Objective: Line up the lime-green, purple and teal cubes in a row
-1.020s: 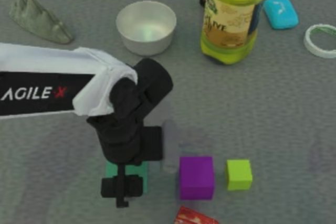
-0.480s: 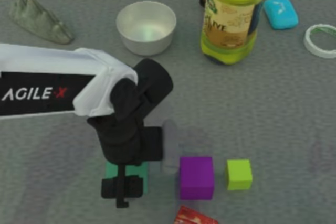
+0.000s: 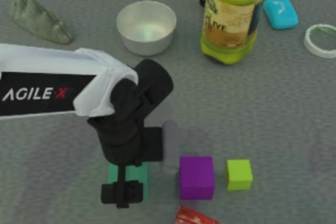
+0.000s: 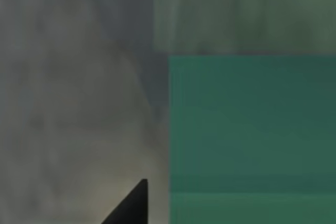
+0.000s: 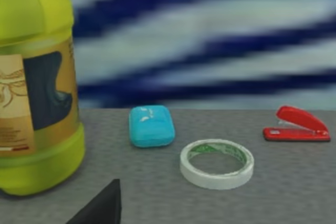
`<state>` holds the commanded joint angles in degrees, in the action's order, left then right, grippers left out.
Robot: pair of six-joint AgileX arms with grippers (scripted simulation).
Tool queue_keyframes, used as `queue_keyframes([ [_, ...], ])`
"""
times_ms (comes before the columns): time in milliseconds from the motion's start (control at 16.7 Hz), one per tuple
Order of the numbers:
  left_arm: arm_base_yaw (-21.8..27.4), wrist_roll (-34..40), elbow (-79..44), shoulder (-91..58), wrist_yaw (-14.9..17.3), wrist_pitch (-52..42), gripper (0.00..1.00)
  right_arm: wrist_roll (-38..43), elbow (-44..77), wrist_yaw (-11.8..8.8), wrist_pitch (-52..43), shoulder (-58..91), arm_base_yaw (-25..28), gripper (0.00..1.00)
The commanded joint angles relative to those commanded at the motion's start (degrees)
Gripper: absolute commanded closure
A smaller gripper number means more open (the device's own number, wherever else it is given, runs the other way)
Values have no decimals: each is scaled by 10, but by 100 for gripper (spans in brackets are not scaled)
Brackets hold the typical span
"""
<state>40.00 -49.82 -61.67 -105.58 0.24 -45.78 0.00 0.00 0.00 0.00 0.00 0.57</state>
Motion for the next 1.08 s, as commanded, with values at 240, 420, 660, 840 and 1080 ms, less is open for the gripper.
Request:
queue_keyframes([
  [240, 0, 0, 0, 0, 0, 0, 0, 0, 0, 0, 0, 0, 0, 0],
  [420, 0, 0, 0, 0, 0, 0, 0, 0, 0, 0, 0, 0, 0, 0],
  [660, 0, -2, -18, 8, 0, -24, 0, 0, 0, 0, 0, 0, 0, 0],
  [840, -5, -1, -59, 32, 0, -97, 0, 0, 0, 0, 0, 0, 0, 0],
  [1080, -11, 2, -97, 59, 0, -157, 0, 0, 0, 0, 0, 0, 0, 0],
])
